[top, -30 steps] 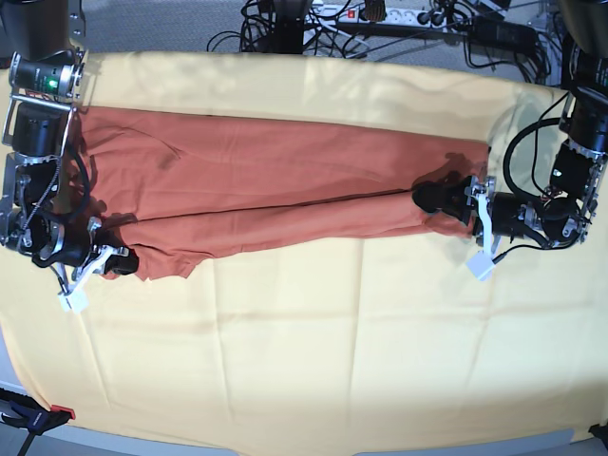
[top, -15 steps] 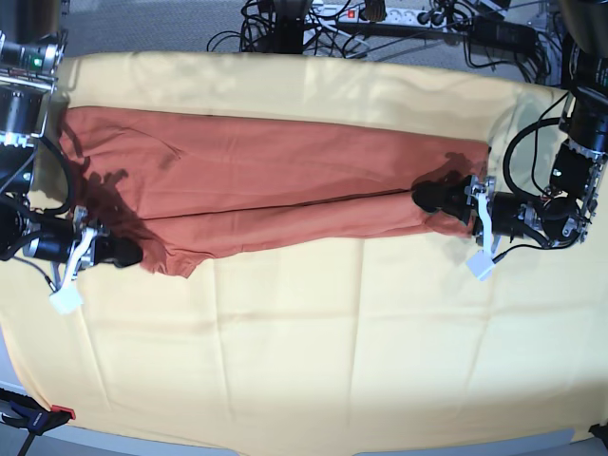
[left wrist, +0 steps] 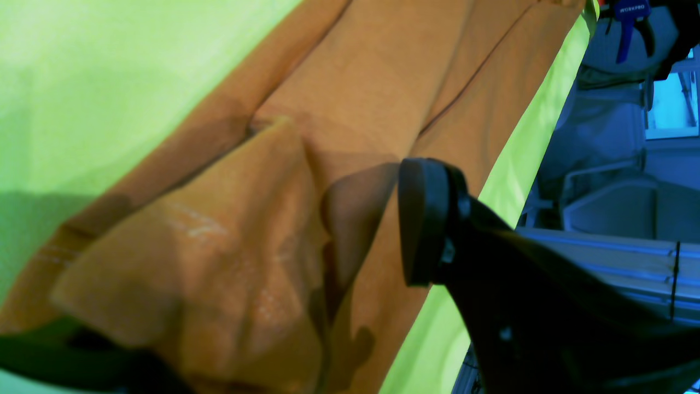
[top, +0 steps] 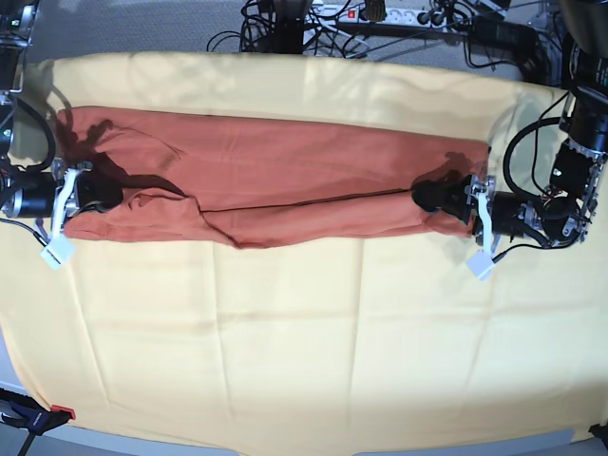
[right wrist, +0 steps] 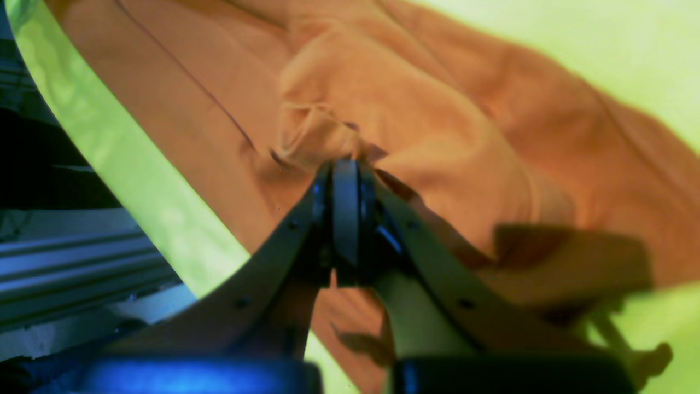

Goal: Fold the T-shirt properly
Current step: 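Lay the folded strip flat and open both grippers, lifting away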

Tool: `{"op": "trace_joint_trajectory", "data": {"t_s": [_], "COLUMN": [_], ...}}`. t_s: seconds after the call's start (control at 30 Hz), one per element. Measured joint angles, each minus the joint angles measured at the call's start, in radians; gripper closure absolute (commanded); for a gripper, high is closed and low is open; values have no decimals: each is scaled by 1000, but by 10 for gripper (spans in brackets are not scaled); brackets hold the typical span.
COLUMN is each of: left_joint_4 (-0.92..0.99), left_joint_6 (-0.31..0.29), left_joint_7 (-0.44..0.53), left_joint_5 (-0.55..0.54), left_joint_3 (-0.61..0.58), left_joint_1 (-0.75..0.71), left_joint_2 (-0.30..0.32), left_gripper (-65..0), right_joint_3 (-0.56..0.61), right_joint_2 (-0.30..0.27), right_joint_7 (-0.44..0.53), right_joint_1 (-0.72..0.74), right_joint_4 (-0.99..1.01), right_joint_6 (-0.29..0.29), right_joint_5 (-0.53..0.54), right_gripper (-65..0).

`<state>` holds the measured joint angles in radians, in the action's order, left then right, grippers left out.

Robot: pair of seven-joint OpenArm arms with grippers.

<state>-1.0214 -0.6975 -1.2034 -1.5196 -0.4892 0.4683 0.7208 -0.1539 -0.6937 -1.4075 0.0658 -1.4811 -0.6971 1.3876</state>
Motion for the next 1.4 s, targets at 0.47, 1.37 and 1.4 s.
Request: {"op": "trace_joint_trajectory", "data": {"t_s": [0.47, 1.37, 1.4], "left_joint_4": [-5, 1, 1], "left_joint_6": [0, 4, 5], "left_joint_7": [3, -81, -81], "left_joint_5": [0, 54, 54], "left_joint_3": [-2, 23, 51], "left_joint_1": [0, 138, 133], "left_joint_2": [60, 266, 272], "left_gripper": [-312, -312, -312], "right_joint_3": [0, -84, -108], "right_joint_2": [-10, -123, -113], "right_joint_7": [64, 45, 46], "right_joint_1": [-58, -68, -67], "right_joint_4": [0, -11, -11], "right_joint_6": [0, 0, 0], "right_joint_5": [-235, 68, 68], "right_gripper": [0, -253, -253]}}
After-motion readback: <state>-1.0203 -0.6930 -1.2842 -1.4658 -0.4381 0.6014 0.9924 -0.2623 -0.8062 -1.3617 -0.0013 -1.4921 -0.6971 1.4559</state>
